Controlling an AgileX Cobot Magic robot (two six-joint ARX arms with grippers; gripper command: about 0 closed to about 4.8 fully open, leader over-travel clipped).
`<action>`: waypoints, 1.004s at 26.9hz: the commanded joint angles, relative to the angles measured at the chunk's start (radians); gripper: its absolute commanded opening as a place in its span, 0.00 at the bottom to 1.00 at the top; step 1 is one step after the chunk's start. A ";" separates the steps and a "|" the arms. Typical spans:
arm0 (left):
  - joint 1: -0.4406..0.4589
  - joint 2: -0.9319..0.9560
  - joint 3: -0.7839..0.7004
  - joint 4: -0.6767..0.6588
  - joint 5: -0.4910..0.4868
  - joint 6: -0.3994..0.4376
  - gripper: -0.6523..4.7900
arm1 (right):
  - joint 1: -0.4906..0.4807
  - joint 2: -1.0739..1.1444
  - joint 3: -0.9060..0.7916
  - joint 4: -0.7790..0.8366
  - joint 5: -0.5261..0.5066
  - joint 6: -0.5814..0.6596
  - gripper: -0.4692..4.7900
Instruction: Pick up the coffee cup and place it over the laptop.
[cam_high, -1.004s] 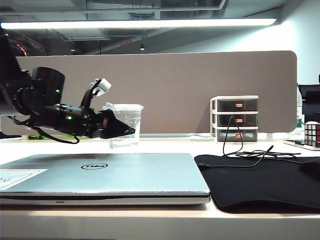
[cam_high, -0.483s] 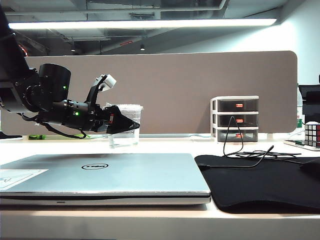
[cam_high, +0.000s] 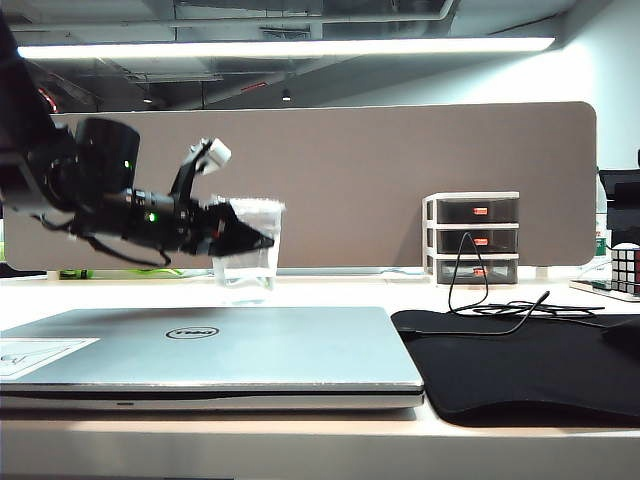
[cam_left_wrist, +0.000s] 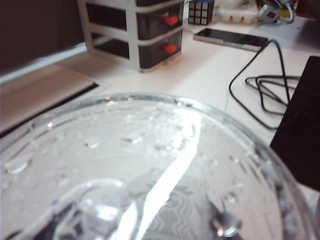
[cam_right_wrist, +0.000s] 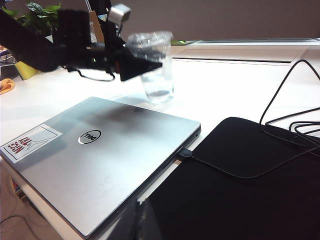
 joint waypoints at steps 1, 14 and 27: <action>0.002 -0.073 0.003 -0.034 0.005 -0.002 0.69 | 0.000 -0.002 -0.006 0.010 0.001 -0.002 0.08; 0.001 -0.384 -0.327 -0.030 0.019 -0.003 0.69 | 0.000 -0.002 -0.006 0.010 0.001 -0.002 0.08; -0.018 -0.459 -0.715 0.422 0.005 -0.187 0.69 | 0.001 -0.002 -0.006 0.010 0.000 -0.002 0.08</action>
